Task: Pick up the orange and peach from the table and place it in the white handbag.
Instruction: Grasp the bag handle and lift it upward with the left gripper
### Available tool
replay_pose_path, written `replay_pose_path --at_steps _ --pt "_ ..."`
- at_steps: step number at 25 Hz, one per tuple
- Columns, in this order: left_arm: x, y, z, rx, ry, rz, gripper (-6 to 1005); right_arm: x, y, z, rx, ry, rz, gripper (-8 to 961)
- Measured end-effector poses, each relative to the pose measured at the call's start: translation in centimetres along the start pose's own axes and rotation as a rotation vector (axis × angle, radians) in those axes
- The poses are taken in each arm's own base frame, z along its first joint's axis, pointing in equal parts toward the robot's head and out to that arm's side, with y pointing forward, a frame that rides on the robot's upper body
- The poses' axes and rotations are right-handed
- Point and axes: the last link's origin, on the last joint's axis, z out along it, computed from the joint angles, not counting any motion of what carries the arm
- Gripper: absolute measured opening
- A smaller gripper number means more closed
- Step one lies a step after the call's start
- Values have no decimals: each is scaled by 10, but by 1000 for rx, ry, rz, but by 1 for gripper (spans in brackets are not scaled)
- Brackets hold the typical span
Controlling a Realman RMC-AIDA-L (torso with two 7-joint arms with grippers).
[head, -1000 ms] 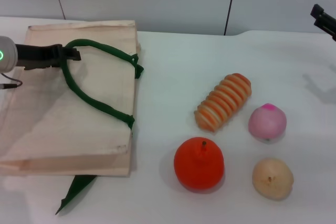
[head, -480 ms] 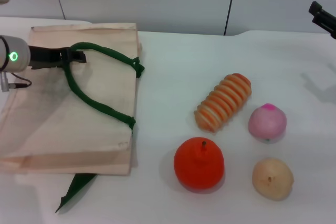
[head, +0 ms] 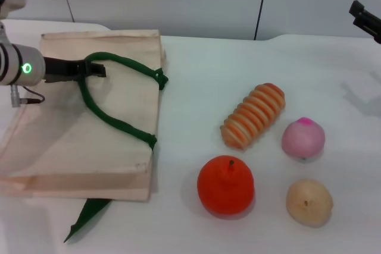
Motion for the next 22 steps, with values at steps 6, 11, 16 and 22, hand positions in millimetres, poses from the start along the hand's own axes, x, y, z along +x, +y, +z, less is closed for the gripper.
replay_pose_path --at_steps 6,11,16,22 --pt "-1 4 4 9 -20 20 617 0 0 1 -1 -1 0 840" --pt "-1 4 4 10 -22 21 475 -1 0 1 -2 -1 0 835" --pt "-2 4 4 9 -24 20 365 -1 0 1 -3 -2 0 831" --pt "-2 4 4 9 -26 23 232 0 1 1 -4 -3 1 826"
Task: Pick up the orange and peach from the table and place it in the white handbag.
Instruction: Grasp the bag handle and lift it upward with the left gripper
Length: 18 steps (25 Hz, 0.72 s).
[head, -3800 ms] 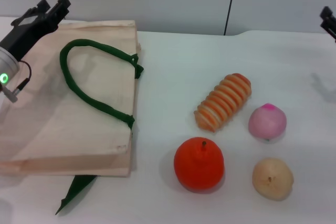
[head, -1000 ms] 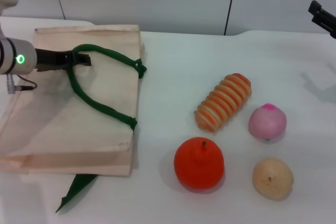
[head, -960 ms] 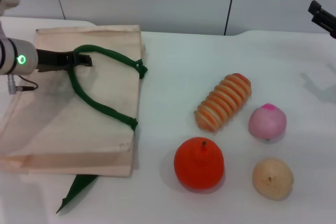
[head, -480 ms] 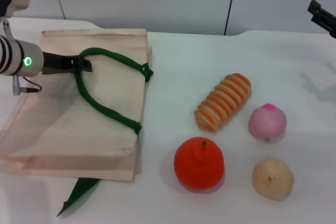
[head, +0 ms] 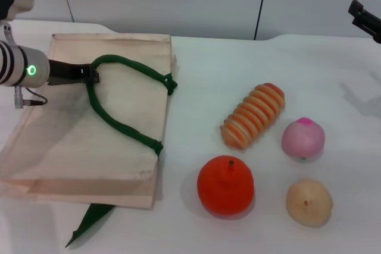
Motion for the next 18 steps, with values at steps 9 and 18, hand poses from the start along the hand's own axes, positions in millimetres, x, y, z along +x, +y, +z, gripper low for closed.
replay_pose_path --at_steps 9,18 --pt "0 5 -3 -98 66 1 133 2 2 -1 -2 4 8 818" --pt "7 9 -28 -348 200 -18 132 5 2 -2 -8 12 4 810"
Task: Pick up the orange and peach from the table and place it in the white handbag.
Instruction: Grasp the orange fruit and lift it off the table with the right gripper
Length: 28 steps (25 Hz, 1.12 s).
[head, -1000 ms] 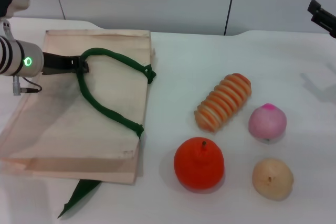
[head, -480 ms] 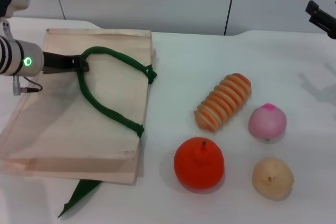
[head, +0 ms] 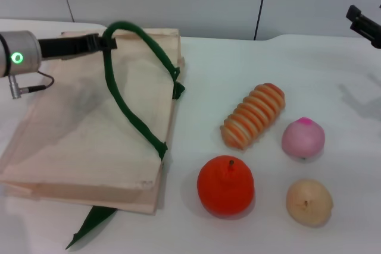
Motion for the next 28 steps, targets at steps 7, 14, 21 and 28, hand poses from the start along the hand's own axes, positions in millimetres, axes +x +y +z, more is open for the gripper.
replay_pose_path --at_steps 7,14,21,28 --pt "3 5 -18 -150 96 5 132 3 25 0 -194 46 -76 803" --pt "8 6 -37 -235 166 1 133 -2 60 -6 -498 70 -163 797" --pt "16 13 -51 -336 238 9 132 -7 82 -11 -734 162 -206 791" --pt "22 23 -57 -414 291 38 131 2 100 -5 -876 319 -240 785"
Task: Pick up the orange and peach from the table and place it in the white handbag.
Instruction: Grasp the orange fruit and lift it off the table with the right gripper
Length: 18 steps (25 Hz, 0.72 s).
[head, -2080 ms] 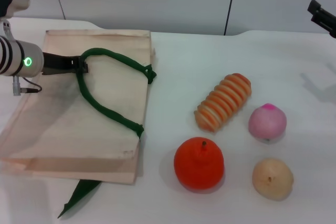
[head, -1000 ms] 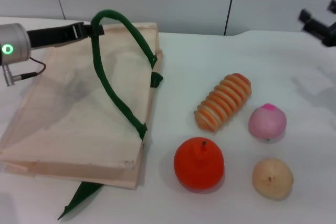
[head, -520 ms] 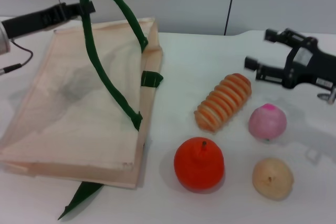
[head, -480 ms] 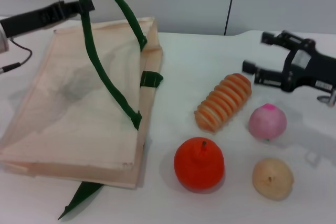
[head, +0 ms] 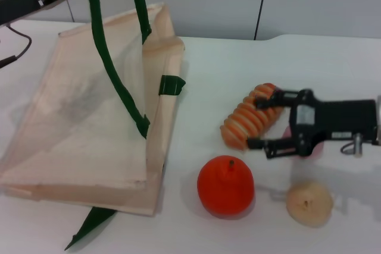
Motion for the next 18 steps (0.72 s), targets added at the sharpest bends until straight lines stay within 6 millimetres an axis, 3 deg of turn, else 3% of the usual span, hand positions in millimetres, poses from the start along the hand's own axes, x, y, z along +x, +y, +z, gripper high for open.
replay_pose_path --at_steps 18 --pt "-3 3 3 -15 0 8 132 15 9 45 -125 255 70 769"
